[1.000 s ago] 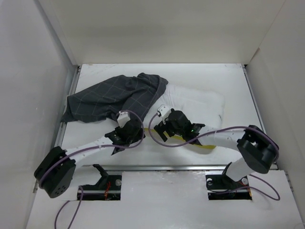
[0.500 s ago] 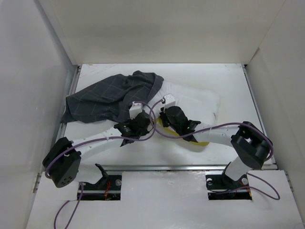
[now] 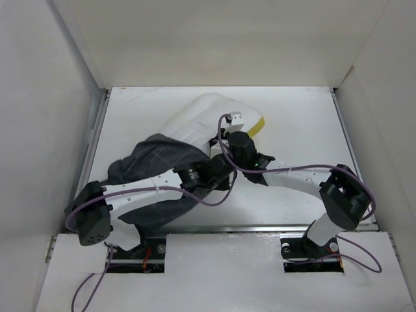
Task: Put the pillow into the pillowcase
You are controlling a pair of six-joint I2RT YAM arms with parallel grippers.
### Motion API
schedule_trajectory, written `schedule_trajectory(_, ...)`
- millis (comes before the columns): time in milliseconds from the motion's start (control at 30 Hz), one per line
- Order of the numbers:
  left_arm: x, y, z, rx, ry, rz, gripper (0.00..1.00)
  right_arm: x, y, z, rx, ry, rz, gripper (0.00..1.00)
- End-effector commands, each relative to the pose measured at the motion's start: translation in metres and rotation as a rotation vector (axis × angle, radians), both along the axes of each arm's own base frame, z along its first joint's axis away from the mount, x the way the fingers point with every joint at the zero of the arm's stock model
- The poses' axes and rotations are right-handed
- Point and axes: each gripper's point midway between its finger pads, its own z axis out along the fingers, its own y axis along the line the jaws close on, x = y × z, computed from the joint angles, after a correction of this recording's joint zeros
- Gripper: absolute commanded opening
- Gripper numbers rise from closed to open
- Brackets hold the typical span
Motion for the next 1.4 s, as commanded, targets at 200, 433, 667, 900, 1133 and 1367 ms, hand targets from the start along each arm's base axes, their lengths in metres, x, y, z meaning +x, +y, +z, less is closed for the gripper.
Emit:
schedule_trajectory(200, -0.005, -0.019, 0.017, -0.039, 0.030, -0.024, 0.75, -0.085, 0.026, 0.001, 0.178, -0.045, 0.308, 0.15)
schedule_trajectory(433, -0.004, 0.022, 0.071, -0.058, -0.056, 0.053, 1.00, -0.080, -0.020, 0.011, 0.047, -0.070, 0.163, 0.73)
schedule_trajectory(667, 0.062, 0.104, 0.093, -0.016, -0.120, 0.406, 1.00, -0.047, -0.050, 0.071, -0.079, -0.208, -0.035, 1.00)
schedule_trajectory(900, 0.136, 0.206, 0.037, 0.140, 0.036, 0.750, 1.00, -0.005, -0.002, 0.042, -0.346, -0.123, 0.080, 1.00)
schedule_trajectory(1133, 0.174, 0.299, 0.030, 0.150, 0.051, 0.968, 1.00, 0.040, 0.044, 0.037, -0.311, -0.081, 0.291, 1.00)
schedule_trajectory(1367, 0.205, 0.313, 0.004, 0.159, 0.119, 0.943, 0.96, 0.064, 0.080, 0.009, -0.298, -0.026, 0.432, 1.00)
